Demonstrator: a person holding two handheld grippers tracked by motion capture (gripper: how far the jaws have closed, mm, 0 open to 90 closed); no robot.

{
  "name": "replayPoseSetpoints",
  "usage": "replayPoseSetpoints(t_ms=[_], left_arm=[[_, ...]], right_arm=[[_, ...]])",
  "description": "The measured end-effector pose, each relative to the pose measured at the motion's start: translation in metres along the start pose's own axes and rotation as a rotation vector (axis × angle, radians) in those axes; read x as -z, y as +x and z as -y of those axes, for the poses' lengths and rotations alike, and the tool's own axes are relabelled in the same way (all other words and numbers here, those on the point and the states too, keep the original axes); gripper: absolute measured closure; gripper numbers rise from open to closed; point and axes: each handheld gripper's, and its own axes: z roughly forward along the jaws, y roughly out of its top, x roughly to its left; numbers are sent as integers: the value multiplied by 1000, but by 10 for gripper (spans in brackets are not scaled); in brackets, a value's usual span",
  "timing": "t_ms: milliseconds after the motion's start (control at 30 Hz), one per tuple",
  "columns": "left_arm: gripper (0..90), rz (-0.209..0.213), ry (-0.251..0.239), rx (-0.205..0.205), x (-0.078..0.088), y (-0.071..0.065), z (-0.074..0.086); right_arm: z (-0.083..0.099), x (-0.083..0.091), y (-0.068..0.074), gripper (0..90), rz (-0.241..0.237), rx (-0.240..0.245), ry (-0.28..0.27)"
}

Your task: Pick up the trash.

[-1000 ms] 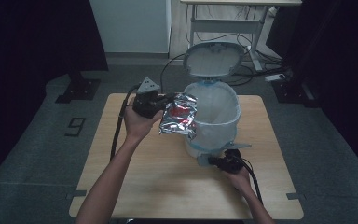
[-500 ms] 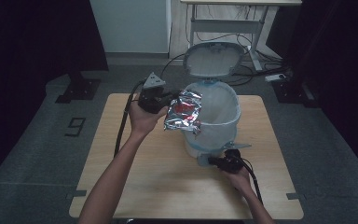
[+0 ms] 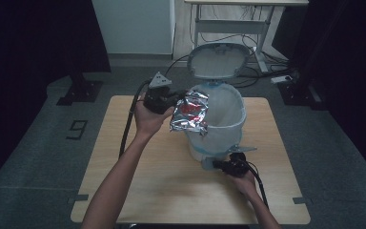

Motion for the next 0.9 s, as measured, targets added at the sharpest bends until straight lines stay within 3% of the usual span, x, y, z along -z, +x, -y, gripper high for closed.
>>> replayPoseSetpoints(t_ms=[900], left_arm=[[900,7,-7,-9,-7,-4,-11]], right_arm=[[0,0,0,900,2,2,-2]])
